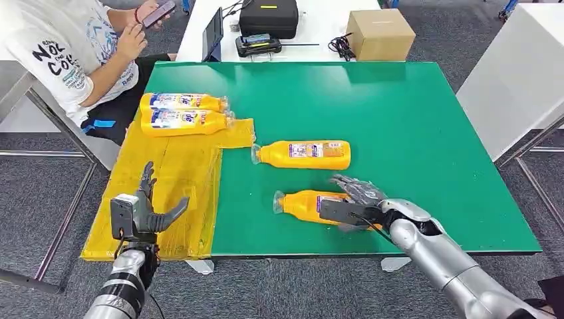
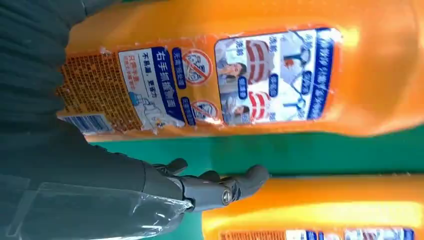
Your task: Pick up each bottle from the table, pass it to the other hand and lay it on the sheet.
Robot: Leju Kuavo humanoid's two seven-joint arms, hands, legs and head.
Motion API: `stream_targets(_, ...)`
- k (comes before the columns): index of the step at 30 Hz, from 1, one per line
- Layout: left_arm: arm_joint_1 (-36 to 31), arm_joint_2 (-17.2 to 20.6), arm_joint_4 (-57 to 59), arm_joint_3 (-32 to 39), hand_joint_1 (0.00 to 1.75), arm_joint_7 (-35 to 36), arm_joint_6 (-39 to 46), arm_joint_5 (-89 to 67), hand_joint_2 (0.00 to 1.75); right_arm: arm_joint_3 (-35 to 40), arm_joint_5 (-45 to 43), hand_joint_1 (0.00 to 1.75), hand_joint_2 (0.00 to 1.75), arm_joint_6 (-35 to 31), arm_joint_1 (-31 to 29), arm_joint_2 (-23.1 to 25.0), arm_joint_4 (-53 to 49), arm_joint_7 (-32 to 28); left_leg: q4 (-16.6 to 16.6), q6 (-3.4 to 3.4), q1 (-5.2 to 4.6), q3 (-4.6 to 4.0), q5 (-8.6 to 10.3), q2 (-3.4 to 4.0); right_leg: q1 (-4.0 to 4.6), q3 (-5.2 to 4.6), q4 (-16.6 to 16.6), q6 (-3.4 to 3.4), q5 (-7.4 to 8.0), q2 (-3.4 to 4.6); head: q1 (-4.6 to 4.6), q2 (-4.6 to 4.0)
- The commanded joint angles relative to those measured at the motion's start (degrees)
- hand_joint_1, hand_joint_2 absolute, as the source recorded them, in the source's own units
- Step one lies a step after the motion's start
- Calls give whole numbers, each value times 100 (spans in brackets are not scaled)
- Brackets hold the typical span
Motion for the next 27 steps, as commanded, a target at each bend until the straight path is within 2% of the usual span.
stream_targets(1,-254,-15,406,-79,0,37,-4,23,175,580,-30,0,175,56,-311,-109,345,38,5,-13,12,24,-14,3,13,28,-1,-16,-11,-1,0,0)
stream_targets(9,-242,-6,383,-89,0,71,-2,29,175,644,-17,0,175,-16,-363,-128,389,107,1,-7,6,11,-6,3,6,13,-1,-9,-4,1,2,0)
stream_targets(22,-242,-88,359,-51,0,26,-91,140,175,1092,-63,0,175,421,-880,-445,386,476,10,-11,9,20,-16,9,11,22,4,-16,-11,5,0,0)
stream_targets(23,-242,-98,354,-47,0,23,-100,150,175,1103,-54,35,175,429,-907,-449,386,495,5,-9,6,13,-10,6,7,14,2,-11,-7,4,2,0)
stream_targets(24,-244,-110,353,-42,0,20,-116,163,175,1125,-67,145,175,458,-945,-449,393,521,2,-5,0,6,-4,4,1,6,2,-7,-4,2,-2,0)
stream_targets(25,-246,-118,356,-40,0,18,-126,170,175,1144,-77,175,175,490,-972,-456,393,533,7,-9,5,14,-11,8,6,14,5,-12,-8,5,2,0)
stream_targets(27,-253,-132,365,-40,0,14,-136,178,175,1149,-118,175,175,530,-1007,-492,365,524,5,-8,5,11,-9,7,6,12,3,-11,-6,4,0,0)
